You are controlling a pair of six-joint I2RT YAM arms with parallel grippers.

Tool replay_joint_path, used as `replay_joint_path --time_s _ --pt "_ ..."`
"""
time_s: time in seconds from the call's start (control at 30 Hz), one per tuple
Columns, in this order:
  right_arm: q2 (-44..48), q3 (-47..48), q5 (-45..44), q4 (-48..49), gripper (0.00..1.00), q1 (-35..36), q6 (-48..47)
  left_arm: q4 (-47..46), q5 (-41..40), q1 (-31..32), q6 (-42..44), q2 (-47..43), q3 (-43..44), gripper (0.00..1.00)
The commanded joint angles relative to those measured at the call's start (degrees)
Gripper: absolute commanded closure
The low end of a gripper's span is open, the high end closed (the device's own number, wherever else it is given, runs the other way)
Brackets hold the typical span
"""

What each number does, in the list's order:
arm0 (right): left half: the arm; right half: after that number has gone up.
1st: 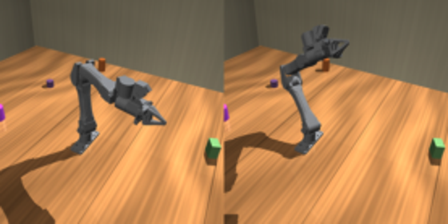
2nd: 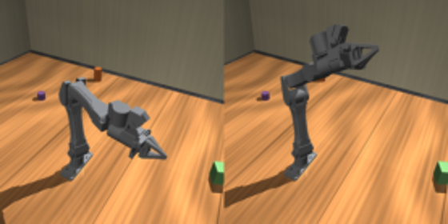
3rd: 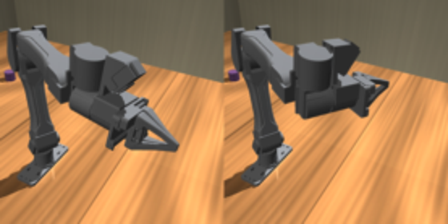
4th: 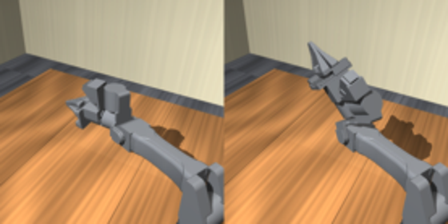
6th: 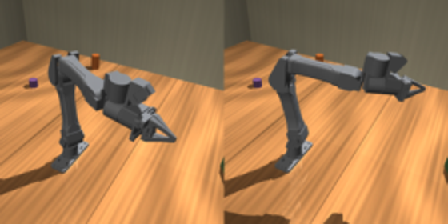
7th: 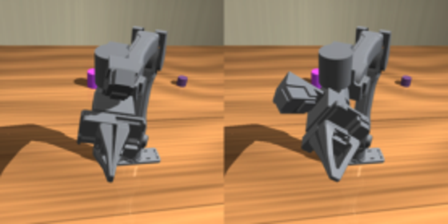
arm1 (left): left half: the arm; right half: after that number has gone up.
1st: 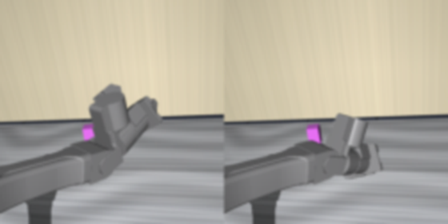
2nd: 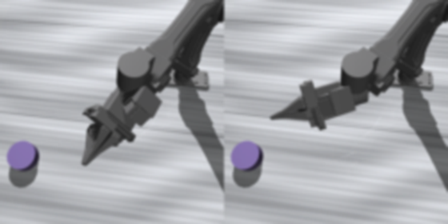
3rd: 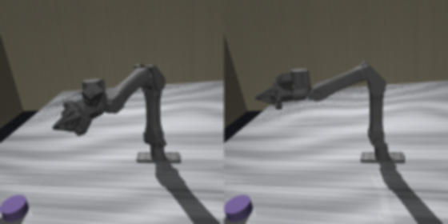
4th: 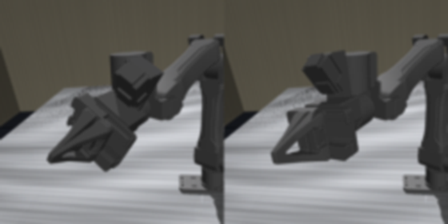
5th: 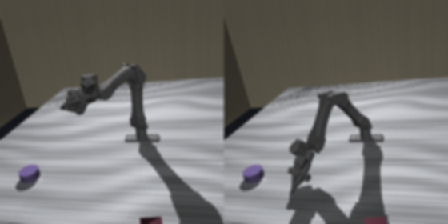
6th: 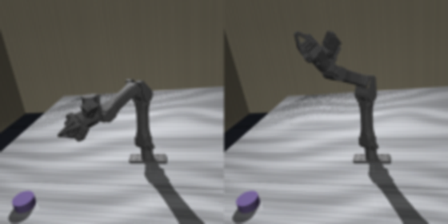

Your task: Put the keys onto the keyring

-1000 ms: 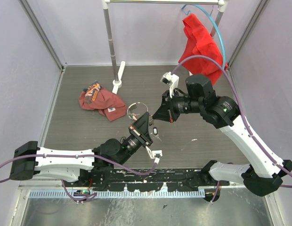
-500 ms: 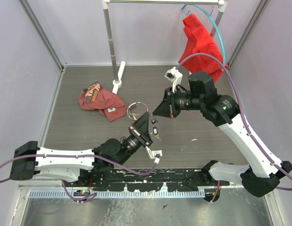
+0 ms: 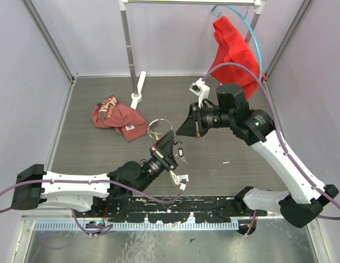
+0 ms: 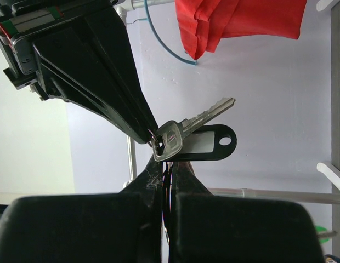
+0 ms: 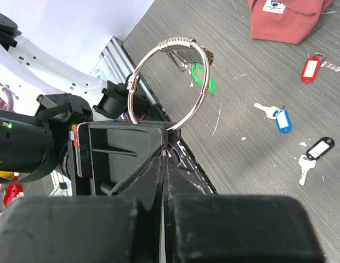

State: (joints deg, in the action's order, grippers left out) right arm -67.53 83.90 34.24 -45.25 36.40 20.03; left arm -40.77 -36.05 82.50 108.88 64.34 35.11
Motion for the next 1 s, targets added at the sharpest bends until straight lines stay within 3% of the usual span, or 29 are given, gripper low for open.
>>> replay_joint_path --time_s 0.0,0.4,0.97 --pt "0.36 0.53 -2.03 1.98 0.99 -0.2 1.34 -2.47 0.9 -0.01 0.88 -0.7 -0.37 1.0" --pt "0.0 2.06 -8.19 -2.72 0.99 -0.19 5.24 -3.79 0.01 0.02 2.0 0.56 -0.14 1.0" --pt "-1.05 0.85 -7.85 -2.7 0.99 0.13 9.58 -5.45 -1.01 -0.05 3.69 2.94 0.91 1.0"
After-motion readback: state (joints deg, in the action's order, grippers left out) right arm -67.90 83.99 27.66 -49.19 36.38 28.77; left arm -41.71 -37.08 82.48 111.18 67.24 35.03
